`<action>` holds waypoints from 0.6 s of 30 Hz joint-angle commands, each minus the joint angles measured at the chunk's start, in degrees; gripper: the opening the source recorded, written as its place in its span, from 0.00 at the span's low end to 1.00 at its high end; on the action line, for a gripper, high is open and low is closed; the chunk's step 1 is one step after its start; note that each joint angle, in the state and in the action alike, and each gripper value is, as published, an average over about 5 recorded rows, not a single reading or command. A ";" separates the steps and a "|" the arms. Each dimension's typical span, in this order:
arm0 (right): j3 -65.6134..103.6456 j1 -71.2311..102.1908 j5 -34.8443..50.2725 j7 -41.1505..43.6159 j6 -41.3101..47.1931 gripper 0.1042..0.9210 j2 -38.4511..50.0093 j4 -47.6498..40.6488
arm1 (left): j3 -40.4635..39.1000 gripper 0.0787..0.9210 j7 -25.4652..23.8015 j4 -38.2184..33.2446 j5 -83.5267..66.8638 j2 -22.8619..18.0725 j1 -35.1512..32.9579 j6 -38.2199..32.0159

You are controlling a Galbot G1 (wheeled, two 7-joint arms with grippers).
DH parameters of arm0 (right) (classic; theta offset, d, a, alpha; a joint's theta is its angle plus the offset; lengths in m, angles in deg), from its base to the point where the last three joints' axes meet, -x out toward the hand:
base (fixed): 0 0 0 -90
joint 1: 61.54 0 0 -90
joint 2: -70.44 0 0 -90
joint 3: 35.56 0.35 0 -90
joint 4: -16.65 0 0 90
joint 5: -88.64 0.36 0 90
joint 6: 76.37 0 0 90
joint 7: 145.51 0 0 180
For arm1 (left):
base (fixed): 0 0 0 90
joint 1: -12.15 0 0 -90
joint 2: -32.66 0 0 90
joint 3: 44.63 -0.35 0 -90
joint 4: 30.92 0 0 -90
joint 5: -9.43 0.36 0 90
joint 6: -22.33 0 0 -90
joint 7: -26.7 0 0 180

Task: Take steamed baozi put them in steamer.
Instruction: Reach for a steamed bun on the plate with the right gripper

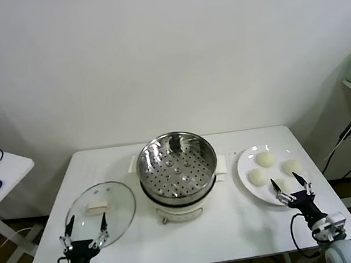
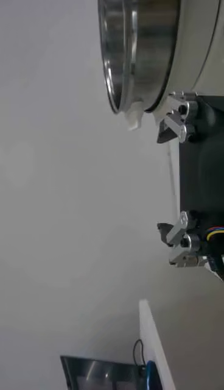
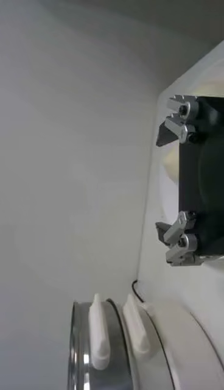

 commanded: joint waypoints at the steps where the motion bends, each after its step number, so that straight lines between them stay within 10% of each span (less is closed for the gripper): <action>1: 0.35 -4.69 -2.66 0.99 2.11 0.88 2.83 0.03 | -0.05 0.88 0.36 -0.56 0.49 0.14 -0.03 0.34; 18: -32.30 -47.24 -18.50 35.93 7.18 0.88 34.18 -21.93 | -4.86 0.88 2.88 -1.49 1.63 0.85 -1.51 -0.95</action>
